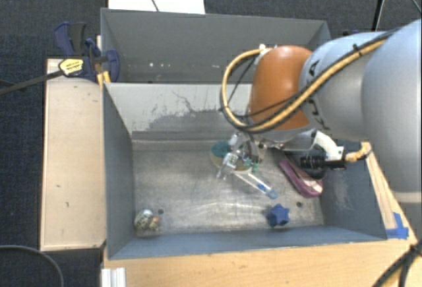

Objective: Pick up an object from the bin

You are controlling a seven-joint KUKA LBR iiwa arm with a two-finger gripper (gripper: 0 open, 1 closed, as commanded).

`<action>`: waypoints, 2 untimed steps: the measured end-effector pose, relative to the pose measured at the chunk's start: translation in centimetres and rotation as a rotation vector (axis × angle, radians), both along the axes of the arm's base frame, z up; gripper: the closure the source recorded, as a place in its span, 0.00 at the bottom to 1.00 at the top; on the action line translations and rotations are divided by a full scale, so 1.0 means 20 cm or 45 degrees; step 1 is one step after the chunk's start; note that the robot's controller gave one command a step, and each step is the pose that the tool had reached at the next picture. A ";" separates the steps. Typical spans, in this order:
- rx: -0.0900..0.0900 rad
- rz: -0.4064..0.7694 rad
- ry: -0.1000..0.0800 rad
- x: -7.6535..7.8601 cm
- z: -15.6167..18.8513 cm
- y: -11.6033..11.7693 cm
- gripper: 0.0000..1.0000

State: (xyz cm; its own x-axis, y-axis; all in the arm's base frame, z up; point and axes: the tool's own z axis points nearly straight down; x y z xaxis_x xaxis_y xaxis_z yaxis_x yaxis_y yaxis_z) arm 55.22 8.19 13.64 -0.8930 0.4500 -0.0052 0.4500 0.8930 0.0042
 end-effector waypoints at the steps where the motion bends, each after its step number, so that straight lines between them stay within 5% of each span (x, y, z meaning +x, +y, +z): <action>1: 0.000 0.008 0.001 0.01 0.15 0.00 1.00; 2: 0.000 0.017 0.001 0.01 0.25 0.00 1.00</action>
Offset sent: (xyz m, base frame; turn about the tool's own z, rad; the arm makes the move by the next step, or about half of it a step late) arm 0.0000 -0.0001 0.0279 0.0000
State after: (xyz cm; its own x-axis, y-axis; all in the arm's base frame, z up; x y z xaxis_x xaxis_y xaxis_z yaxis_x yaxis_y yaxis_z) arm 55.43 8.21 18.72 -0.8988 0.4383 -0.0043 0.4383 0.8988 0.0035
